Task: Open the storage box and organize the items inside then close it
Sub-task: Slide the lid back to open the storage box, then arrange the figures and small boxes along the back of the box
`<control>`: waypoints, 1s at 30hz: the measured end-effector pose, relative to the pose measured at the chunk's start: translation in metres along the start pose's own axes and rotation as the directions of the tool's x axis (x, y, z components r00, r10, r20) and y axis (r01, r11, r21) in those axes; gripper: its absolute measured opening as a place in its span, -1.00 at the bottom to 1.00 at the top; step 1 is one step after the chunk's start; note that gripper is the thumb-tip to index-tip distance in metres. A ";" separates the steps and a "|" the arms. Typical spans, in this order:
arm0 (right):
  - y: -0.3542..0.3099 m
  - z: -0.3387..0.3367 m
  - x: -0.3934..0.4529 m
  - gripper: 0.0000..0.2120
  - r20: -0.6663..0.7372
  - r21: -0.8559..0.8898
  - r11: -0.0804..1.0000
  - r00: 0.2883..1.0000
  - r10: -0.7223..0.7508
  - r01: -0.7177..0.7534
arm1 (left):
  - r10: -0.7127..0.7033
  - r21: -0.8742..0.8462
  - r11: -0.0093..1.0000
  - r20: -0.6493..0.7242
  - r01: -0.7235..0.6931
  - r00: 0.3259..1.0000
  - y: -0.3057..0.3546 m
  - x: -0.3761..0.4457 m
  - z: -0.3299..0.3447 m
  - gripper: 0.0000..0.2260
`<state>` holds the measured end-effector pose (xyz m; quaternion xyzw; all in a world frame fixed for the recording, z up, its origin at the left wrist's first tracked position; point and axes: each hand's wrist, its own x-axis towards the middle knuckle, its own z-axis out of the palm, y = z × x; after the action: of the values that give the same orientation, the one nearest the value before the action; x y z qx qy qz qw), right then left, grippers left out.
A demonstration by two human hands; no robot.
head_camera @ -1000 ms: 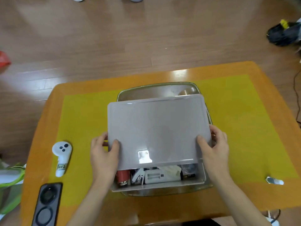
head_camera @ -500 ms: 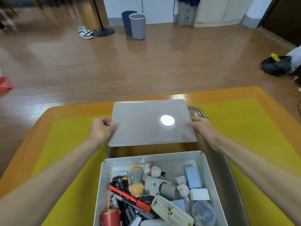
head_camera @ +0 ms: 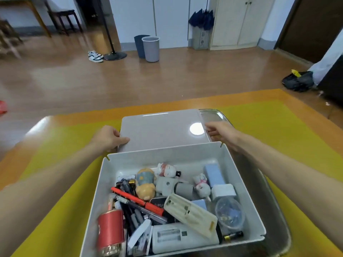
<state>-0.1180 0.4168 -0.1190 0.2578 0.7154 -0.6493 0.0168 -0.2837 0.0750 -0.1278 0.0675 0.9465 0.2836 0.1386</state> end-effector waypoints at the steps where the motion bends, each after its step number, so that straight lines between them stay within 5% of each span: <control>1: 0.004 0.000 -0.003 -0.87 -0.023 0.052 0.998 0.999 -0.030 0.031 | 0.019 0.039 0.999 -0.019 -0.019 1.000 0.002 -0.007 -0.004 -0.66; 4: 0.013 -0.002 -0.019 -0.89 -0.228 0.226 0.965 0.971 -0.078 0.131 | 0.080 -0.015 0.996 -0.146 -0.083 0.986 0.007 -0.038 -0.014 -0.83; 7: 0.020 -0.010 -0.054 -0.84 -0.424 0.202 0.946 0.893 -0.150 0.254 | 0.217 -0.023 0.972 -0.308 -0.235 0.926 0.019 -0.085 -0.022 -0.82; 10: 0.018 -0.024 -0.105 -0.81 -0.460 0.151 0.932 0.858 -0.228 0.329 | 0.344 -0.028 0.923 -0.385 -0.384 0.856 0.046 -0.139 -0.030 -0.81; 14: 0.033 -0.032 -0.177 -0.80 -0.406 0.068 0.947 0.876 -0.259 0.312 | 0.402 -0.207 0.863 -0.274 -0.461 0.874 0.089 -0.214 -0.010 -0.73; 18: 0.068 -0.050 -0.237 -0.84 -0.345 -0.312 0.910 0.860 -0.376 0.273 | 0.524 0.007 0.850 -0.102 -0.526 0.846 0.101 -0.272 0.049 -0.80; 21: 0.094 -0.079 -0.270 -0.82 -0.428 -0.694 0.715 0.747 -0.509 0.090 | 0.625 0.161 0.774 -0.036 -0.613 0.780 0.106 -0.294 0.085 -0.82; 25: 0.123 -0.124 -0.293 -0.48 -0.614 -0.748 0.624 0.595 -0.518 -0.228 | 0.653 0.215 0.740 -0.002 -0.638 0.757 0.115 -0.304 0.109 -0.81; 28: 0.142 -0.152 -0.294 -0.35 -0.707 -0.652 0.643 0.629 -0.324 -0.402 | 0.647 0.231 0.736 0.037 -0.637 0.761 0.115 -0.304 0.116 -0.81; 30: 0.150 -0.159 -0.291 -0.52 -0.692 -0.627 0.592 0.711 -0.125 -0.506 | 0.645 0.236 0.734 0.051 -0.637 0.763 0.112 -0.302 0.116 -0.81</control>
<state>0.2419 0.4689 -0.1274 0.5213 0.8427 -0.1221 -0.0569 0.0442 0.1661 -0.0911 0.4004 0.8945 0.1988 0.0072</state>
